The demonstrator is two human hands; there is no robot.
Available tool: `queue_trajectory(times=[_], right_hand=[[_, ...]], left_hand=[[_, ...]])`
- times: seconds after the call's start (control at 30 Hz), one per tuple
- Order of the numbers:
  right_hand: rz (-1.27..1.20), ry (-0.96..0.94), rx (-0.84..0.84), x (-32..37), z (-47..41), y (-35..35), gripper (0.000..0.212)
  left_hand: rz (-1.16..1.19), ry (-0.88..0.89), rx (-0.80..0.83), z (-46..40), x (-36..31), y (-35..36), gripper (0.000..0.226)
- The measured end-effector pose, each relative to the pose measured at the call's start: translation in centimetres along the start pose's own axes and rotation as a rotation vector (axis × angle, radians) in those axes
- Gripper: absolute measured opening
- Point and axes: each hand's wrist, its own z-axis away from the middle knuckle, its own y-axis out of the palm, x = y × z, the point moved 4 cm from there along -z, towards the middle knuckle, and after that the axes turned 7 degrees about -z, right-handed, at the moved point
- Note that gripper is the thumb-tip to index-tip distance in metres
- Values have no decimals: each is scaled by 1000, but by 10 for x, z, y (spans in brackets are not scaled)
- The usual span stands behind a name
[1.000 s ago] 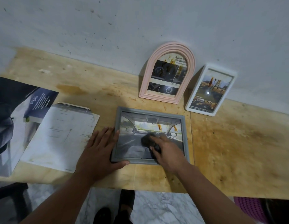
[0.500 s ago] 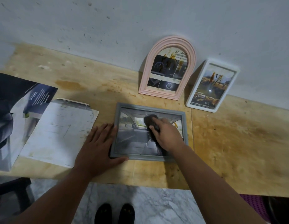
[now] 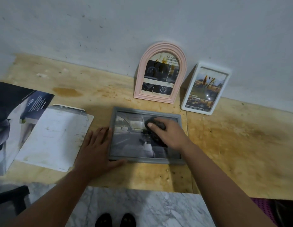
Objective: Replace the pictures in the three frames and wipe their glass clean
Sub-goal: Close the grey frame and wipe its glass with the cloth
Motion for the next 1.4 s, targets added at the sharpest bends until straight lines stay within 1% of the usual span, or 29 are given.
queue_trajectory(times=[0.03, 0.07, 0.13, 0.17, 0.23, 0.3, 0.43, 0.53, 0.6, 0.63, 0.7, 0.77, 0.8, 0.9, 0.97, 1.1, 1.33, 1.4], right_hand=[[51, -7, -73, -1, -10, -1, 52], [148, -12, -104, -3, -17, 2, 55], [368, -50, -62, -9, -22, 21, 51], [439, -73, -33, -14, -20, 32, 49], [481, -101, -21, -22, -9, 45, 48], [471, -136, -24, -29, 4, 51, 48], [485, -214, 41, -45, 36, 59, 50], [481, -285, 148, -48, 54, 55, 51], [402, -282, 237, -42, 51, 43, 48], [346, -276, 251, -38, 44, 35, 47], [296, -272, 162, -30, 23, 23, 45], [317, -255, 28, -26, -4, 17, 45], [343, -233, -12, -25, -14, 19, 45], [398, -191, -11, -26, -22, 35, 45], [358, -203, 8, -29, -12, 41, 44], [286, -204, 107, -35, 12, 42, 41], [274, -191, 386, -31, 40, 39, 40], [139, -170, 421, -26, 34, 28, 39]], left_hand=[[-23, -13, 8, -2, -3, -1, 128], [-37, -26, 13, -2, -5, -1, 130], [-32, -54, -4, 0, -8, 1, 132], [-24, -66, -15, 0, -9, 2, 132], [-16, -80, -19, 1, -11, 3, 134], [-14, -86, -29, 0, -11, 3, 135], [-13, -80, -28, 1, -12, 2, 134], [-13, -88, -24, 2, -14, 0, 134], [-13, -94, -22, 2, -13, 0, 135], [-16, -96, -21, 1, -13, -1, 135], [-23, -98, -17, 0, -13, -2, 135], [-21, -102, -17, 0, -14, -2, 135], [-19, -104, -17, 0, -14, -2, 135], [-13, -108, -12, 0, -14, -2, 136], [-16, -108, -6, 0, -14, -2, 136], [-18, -113, 0, 2, -14, -1, 136], [-3, -116, -14, 2, -14, -2, 136], [-1, -111, -19, 2, -14, -1, 135]])
